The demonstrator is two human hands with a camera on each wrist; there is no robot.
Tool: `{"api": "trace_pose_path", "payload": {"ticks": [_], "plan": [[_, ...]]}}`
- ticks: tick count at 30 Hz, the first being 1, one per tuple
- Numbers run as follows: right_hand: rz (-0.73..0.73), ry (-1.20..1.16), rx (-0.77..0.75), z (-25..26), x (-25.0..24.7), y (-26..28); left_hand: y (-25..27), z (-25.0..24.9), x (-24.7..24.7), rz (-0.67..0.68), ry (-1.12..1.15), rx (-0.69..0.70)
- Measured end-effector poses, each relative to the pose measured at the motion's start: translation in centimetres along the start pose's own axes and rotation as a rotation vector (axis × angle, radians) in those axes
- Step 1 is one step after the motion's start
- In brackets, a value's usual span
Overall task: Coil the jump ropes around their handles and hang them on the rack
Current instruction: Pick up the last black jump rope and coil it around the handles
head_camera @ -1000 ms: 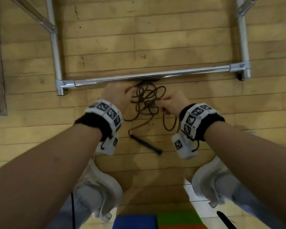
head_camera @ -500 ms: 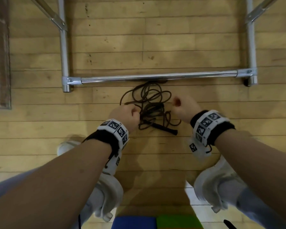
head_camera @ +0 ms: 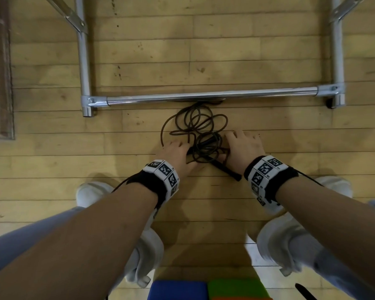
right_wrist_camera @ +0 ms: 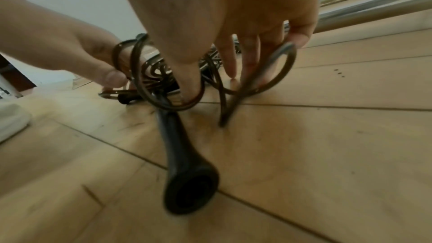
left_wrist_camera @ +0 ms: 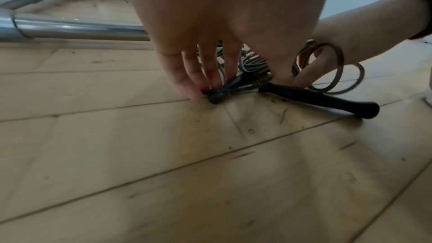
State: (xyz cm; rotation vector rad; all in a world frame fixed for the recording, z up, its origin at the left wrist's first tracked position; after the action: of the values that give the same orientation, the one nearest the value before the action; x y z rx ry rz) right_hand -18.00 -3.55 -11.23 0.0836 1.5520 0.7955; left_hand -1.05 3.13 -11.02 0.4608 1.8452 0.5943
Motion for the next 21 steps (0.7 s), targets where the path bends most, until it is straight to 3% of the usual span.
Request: {"api": "trace_pose_path", "payload": {"ticks": [3, 6, 10, 15, 18, 21], "plan": [[0.066, 0.0, 0.023, 0.1, 0.1, -0.4, -0.4, -0.6, 0.7, 0.004, 0.166, 0.008], [0.202, -0.445, 0.114, 0.0, 0.2, -0.8, -0.8, -0.8, 0.8, 0.017, 0.308, -0.015], [0.192, -0.886, 0.089, 0.7, -2.6, -1.2, -1.7, -0.4, 0.3, 0.038, 0.641, -0.127], [0.18, -0.915, -0.025, 1.8, -6.4, -2.1, -2.3, 0.2, -0.9, -0.11, 0.857, -0.287], [0.074, -0.915, -0.038, 1.5, -8.0, -2.7, -2.4, 0.3, -1.4, -0.091, 1.071, -0.36], [0.027, -1.023, 0.027, 1.3, -8.6, -3.1, -2.8, 0.4, -2.8, -0.072, 1.161, -0.315]]}}
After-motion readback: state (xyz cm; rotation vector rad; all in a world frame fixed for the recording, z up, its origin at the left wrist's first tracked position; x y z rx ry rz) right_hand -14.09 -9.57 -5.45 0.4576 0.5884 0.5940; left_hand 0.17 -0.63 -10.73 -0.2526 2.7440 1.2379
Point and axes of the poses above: each hand's wrist, its own y-axis away from the middle knuckle, its own x-axis out of the palm, z = x × y, the point moved 5 cm from there along -y, towards the middle knuckle
